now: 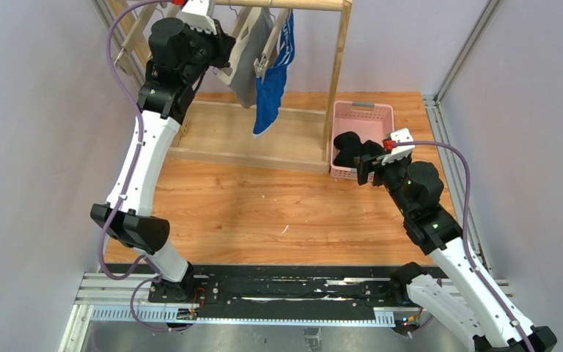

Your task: Remove the underwear clipped to the hanger

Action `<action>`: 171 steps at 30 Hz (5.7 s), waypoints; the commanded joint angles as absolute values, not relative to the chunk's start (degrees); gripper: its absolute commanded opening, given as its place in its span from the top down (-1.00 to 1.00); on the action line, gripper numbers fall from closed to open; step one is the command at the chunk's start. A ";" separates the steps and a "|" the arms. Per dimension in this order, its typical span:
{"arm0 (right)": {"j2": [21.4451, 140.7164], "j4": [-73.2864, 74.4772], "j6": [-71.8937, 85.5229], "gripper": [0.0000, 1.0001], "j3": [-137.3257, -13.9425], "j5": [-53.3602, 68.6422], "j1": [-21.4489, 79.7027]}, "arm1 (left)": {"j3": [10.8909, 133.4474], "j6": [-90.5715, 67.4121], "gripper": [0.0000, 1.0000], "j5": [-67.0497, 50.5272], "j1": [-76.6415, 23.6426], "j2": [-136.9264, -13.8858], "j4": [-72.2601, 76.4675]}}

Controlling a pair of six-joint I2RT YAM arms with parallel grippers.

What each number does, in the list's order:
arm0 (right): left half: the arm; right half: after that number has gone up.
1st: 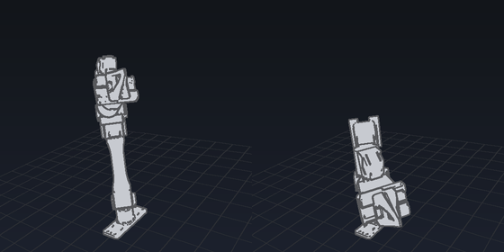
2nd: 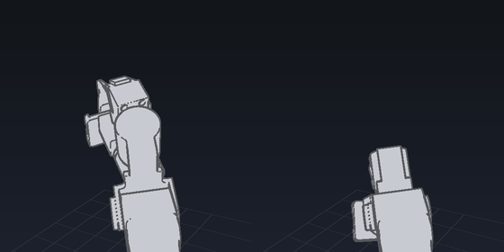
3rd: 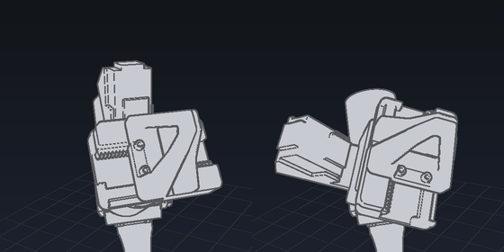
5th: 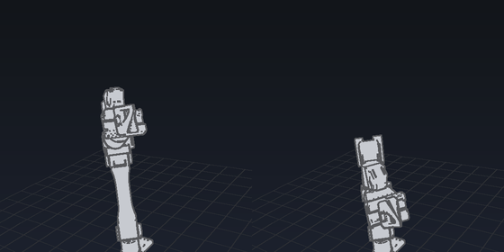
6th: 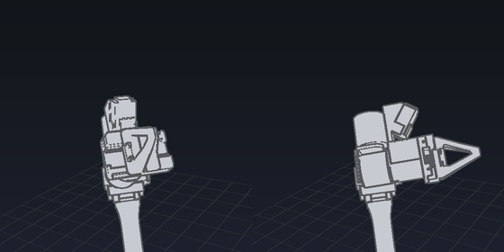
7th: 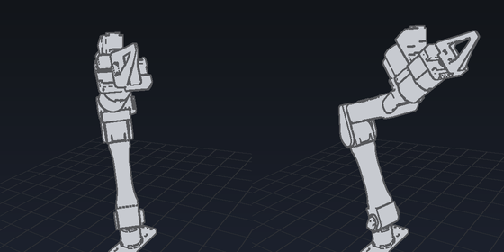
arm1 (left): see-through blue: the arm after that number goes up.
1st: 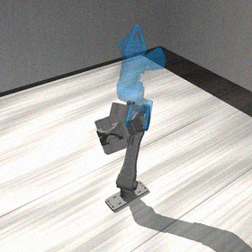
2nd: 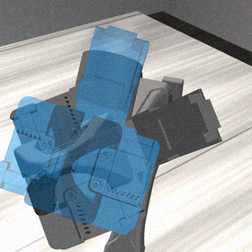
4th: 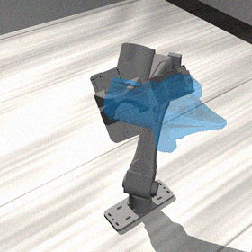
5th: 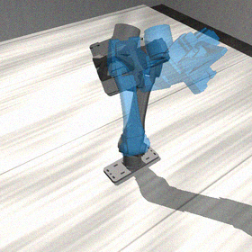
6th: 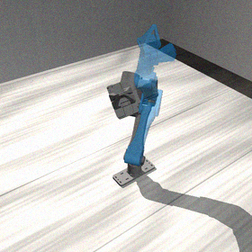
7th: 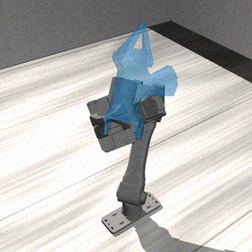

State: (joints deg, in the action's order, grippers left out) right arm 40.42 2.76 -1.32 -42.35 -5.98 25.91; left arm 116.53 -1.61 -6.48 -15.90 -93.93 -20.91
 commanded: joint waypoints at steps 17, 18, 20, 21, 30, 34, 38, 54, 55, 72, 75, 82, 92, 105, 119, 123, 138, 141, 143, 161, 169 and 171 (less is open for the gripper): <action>41.20 0.42 -1.50 -0.58 -41.04 -4.26 26.89 | 104.36 2.77 0.99 0.00 -16.25 -81.68 -7.00; 41.31 0.36 -1.42 -0.58 -40.96 -4.24 26.89 | 104.26 3.16 1.00 -0.34 -16.26 -81.41 -7.06; 41.47 0.06 -1.20 -0.58 -40.77 -3.98 26.90 | 103.94 3.90 1.00 -0.69 -16.26 -80.91 -6.78; 41.55 -0.01 -1.11 -0.58 -40.70 -3.89 26.89 | 103.83 4.48 1.00 -0.70 -16.18 -80.73 -6.75; 41.84 -0.13 -0.79 -0.58 -40.29 -3.79 26.89 | 98.07 5.82 1.00 -0.07 -16.26 -75.76 -7.69; 42.15 -0.91 -0.79 -0.58 -39.58 -3.87 26.94 | 90.85 6.77 1.00 0.17 -16.26 -70.02 -6.41; 43.28 -1.46 -0.63 -0.58 -39.53 -3.23 26.90 | 86.72 8.76 1.00 -0.91 -16.21 -65.90 -7.33; 46.54 -3.17 -0.04 -0.64 -40.68 0.20 26.81 | 71.55 6.70 1.00 -11.65 -16.26 -51.34 -32.25; 46.96 -3.16 -0.20 -0.65 -41.14 0.74 26.81 | 70.31 6.62 1.00 -12.12 -16.26 -49.47 -33.87; 53.30 -13.20 6.45 -0.81 -46.67 52.38 17.32 | 65.55 12.30 1.00 -33.10 -16.35 -41.37 -53.77; 53.66 -17.77 8.17 -0.80 -46.99 60.91 16.88 | 65.54 13.14 1.00 -37.57 -16.41 -41.44 -53.70; 58.83 -35.16 21.09 -0.80 -48.37 74.29 16.94 | 66.62 15.44 1.00 -44.02 -16.69 -44.90 -53.61; 69.99 -44.70 29.71 -0.79 -51.94 74.30 19.70 | 69.37 17.33 1.00 -48.68 -17.93 -48.76 -53.66; 85.47 -86.04 62.87 -0.52 -49.94 72.59 21.37 | 70.48 17.30 0.99 -44.83 -18.02 -50.06 -52.97; 76.77 -41.08 26.51 -0.54 -49.41 66.88 23.47 | 70.83 15.26 1.00 -43.05 -18.02 -49.09 -49.64; 73.61 -22.60 12.58 -0.54 -52.84 63.26 26.41 | 70.49 14.79 1.00 -43.83 -18.02 -49.69 -48.95; 73.93 -20.51 11.12 -0.46 -54.86 62.27 28.46 | 69.97 14.65 1.00 -46.20 -18.02 -49.07 -48.98; 73.63 -19.96 11.01 -0.54 -55.29 62.28 28.73 | 69.69 14.59 1.00 -46.10 -18.02 -49.30 -48.96; 73.48 -19.84 10.98 -0.53 -55.43 62.27 28.95 | 69.54 14.75 1.00 -46.18 -18.02 -49.31 -48.96; 71.20 -14.71 8.47 -0.49 -58.32 60.41 29.34 | 71.19 14.55 1.00 -44.48 -18.02 -49.44 -48.92; 58.10 -15.72 10.40 -0.54 -51.53 41.62 29.38 | 76.22 11.21 1.00 -43.55 -18.02 -49.22 -45.31; 54.59 -16.69 13.05 -0.55 -48.68 34.74 29.43 | 77.31 8.69 1.00 -43.18 -18.02 -49.54 -42.00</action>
State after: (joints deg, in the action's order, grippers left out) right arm 60.95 -14.33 9.26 -53.17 49.54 28.45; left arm 73.84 13.13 -43.29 -17.72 -50.02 -49.78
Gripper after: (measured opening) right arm 0.773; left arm 0.077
